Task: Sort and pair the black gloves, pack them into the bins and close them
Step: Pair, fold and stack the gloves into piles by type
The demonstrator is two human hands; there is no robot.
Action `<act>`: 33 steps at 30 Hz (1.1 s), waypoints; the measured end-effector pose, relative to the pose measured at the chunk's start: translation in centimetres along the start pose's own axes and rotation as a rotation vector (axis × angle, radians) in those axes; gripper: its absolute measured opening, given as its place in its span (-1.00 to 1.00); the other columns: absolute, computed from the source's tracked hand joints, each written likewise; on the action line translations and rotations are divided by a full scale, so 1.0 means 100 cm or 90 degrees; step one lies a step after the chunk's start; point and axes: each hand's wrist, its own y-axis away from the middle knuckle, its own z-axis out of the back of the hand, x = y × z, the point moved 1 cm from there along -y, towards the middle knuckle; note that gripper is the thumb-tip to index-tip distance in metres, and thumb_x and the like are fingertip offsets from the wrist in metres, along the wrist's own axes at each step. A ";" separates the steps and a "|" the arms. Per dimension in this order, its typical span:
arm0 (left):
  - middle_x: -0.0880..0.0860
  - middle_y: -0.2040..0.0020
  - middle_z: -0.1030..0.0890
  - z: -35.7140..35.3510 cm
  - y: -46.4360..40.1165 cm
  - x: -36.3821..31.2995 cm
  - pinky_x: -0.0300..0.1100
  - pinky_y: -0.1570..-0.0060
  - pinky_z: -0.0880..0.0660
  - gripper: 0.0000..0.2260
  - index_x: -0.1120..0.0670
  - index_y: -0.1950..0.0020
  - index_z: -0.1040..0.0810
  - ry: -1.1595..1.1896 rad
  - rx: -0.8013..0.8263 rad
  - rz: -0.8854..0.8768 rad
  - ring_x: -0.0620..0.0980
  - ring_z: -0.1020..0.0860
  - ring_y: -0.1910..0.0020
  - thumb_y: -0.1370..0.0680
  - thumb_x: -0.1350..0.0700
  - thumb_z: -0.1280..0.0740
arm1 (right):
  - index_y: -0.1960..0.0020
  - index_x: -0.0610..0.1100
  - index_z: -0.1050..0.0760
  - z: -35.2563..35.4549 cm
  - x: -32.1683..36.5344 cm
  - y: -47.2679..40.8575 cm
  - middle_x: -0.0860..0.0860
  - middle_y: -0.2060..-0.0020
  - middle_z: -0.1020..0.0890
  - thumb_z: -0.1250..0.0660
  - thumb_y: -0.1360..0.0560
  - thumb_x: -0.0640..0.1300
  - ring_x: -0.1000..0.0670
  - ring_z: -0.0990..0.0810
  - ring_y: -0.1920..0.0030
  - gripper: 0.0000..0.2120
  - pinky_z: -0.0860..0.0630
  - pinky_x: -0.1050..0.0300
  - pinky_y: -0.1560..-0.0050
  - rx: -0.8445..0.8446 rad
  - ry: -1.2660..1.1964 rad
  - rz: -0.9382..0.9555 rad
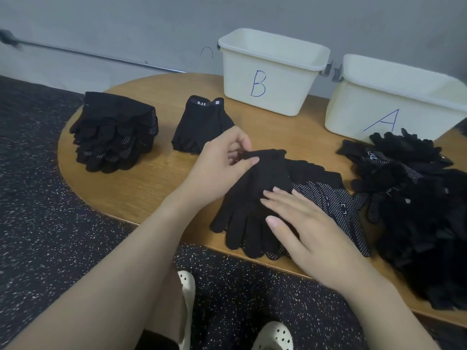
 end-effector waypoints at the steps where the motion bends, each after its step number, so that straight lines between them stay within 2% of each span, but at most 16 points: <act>1: -0.30 0.27 -0.53 0.002 0.005 -0.004 -0.42 0.13 -0.43 -0.81 0.03 0.04 -0.48 0.000 0.004 -0.007 -0.26 -0.50 0.25 -0.57 0.22 -0.47 | -0.52 0.03 -0.44 -0.001 -0.002 -0.003 0.18 -0.52 -0.40 0.06 -0.68 0.29 0.29 -0.15 -0.56 -0.41 0.02 0.25 -0.61 0.006 0.008 -0.003; 3: -0.18 0.13 -0.62 0.005 0.015 -0.009 -0.32 0.07 -0.50 -0.82 0.07 0.01 -0.50 0.001 0.017 -0.012 -0.19 -0.58 0.14 -0.56 0.25 -0.47 | -0.48 0.02 -0.49 -0.004 -0.003 -0.008 0.14 -0.50 -0.43 0.00 -0.65 0.28 0.23 -0.20 -0.56 -0.42 0.01 0.25 -0.60 0.021 0.024 -0.003; 5: -0.04 0.04 -0.65 0.008 0.025 -0.011 -0.19 -0.04 -0.57 -0.81 0.07 -0.04 -0.53 -0.014 0.034 -0.018 -0.11 -0.63 0.01 -0.55 0.27 -0.48 | -0.45 0.01 -0.52 -0.006 -0.004 -0.011 0.13 -0.48 -0.46 -0.09 -0.65 0.22 0.18 -0.26 -0.55 -0.49 -0.05 0.16 -0.61 0.023 0.035 0.001; 7: -0.05 0.00 -0.66 0.011 0.036 -0.013 -0.16 -0.11 -0.58 -0.78 0.05 -0.09 -0.56 -0.030 0.051 -0.028 -0.11 -0.64 -0.05 -0.54 0.29 -0.48 | -0.39 -0.01 -0.57 -0.003 -0.004 -0.011 0.11 -0.42 -0.53 -0.18 -0.65 0.15 0.12 -0.37 -0.51 -0.57 -0.17 0.04 -0.59 0.003 0.026 0.003; 11: -0.17 0.00 -0.67 0.016 0.060 -0.011 -0.17 -0.12 -0.58 -0.74 -0.03 -0.10 -0.63 -0.075 0.083 -0.053 -0.17 -0.64 -0.05 -0.53 0.29 -0.48 | -0.25 -0.05 -0.65 0.002 -0.008 -0.005 0.13 -0.18 -0.65 -0.23 -0.64 0.07 0.08 -0.55 -0.27 -0.66 -0.38 -0.09 -0.44 -0.035 0.001 -0.004; 13: -0.15 0.03 -0.67 0.016 0.070 -0.007 -0.04 -0.05 -0.58 -0.81 -0.01 -0.07 -0.68 -0.103 0.110 -0.060 -0.07 -0.64 0.01 -0.54 0.26 -0.48 | -0.16 -0.09 -0.68 0.001 -0.011 -0.002 0.14 -0.08 -0.66 -0.31 -0.63 -0.01 0.06 -0.59 -0.18 -0.76 -0.44 -0.12 -0.37 -0.070 -0.003 -0.002; 15: -0.10 0.04 -0.66 0.015 0.077 -0.005 0.08 0.01 -0.58 -0.83 0.01 -0.06 -0.70 -0.104 0.127 -0.061 0.02 -0.64 0.05 -0.54 0.25 -0.48 | -0.11 -0.11 -0.70 0.001 -0.013 0.002 0.15 -0.05 -0.67 -0.39 -0.60 -0.10 0.04 -0.61 -0.17 -0.84 -0.45 -0.14 -0.36 -0.105 -0.006 -0.010; 22: -0.15 -0.01 -0.65 0.013 0.083 -0.013 -0.05 -0.03 -0.57 -0.86 0.03 -0.06 -0.70 -0.175 0.177 -0.095 -0.15 -0.60 -0.02 -0.52 0.20 -0.50 | -0.03 -0.13 -0.71 -0.002 -0.013 0.004 0.11 -0.01 -0.69 -0.44 -0.56 -0.22 0.03 -0.63 -0.13 -0.91 -0.50 -0.15 -0.29 -0.150 -0.026 -0.014; 29: -0.13 0.03 -0.65 0.013 0.082 -0.024 -0.06 0.00 -0.55 -0.87 0.05 -0.05 -0.70 -0.198 0.162 -0.122 -0.12 -0.60 0.02 -0.52 0.18 -0.52 | 0.04 -0.16 -0.67 -0.002 -0.011 0.002 0.06 0.08 -0.66 -0.41 -0.54 -0.25 0.01 -0.61 -0.01 -0.93 -0.56 -0.11 -0.15 -0.136 -0.042 -0.006; 33: -0.12 0.02 -0.66 0.011 0.083 -0.025 -0.05 -0.02 -0.55 -0.81 0.06 -0.05 -0.70 -0.244 0.218 -0.140 -0.10 -0.59 0.02 -0.51 0.01 -0.55 | 0.09 -0.13 -0.67 0.000 -0.012 0.002 0.12 0.11 -0.66 -0.39 -0.56 -0.22 0.09 -0.62 0.03 -0.90 -0.57 0.01 -0.06 -0.155 -0.080 -0.019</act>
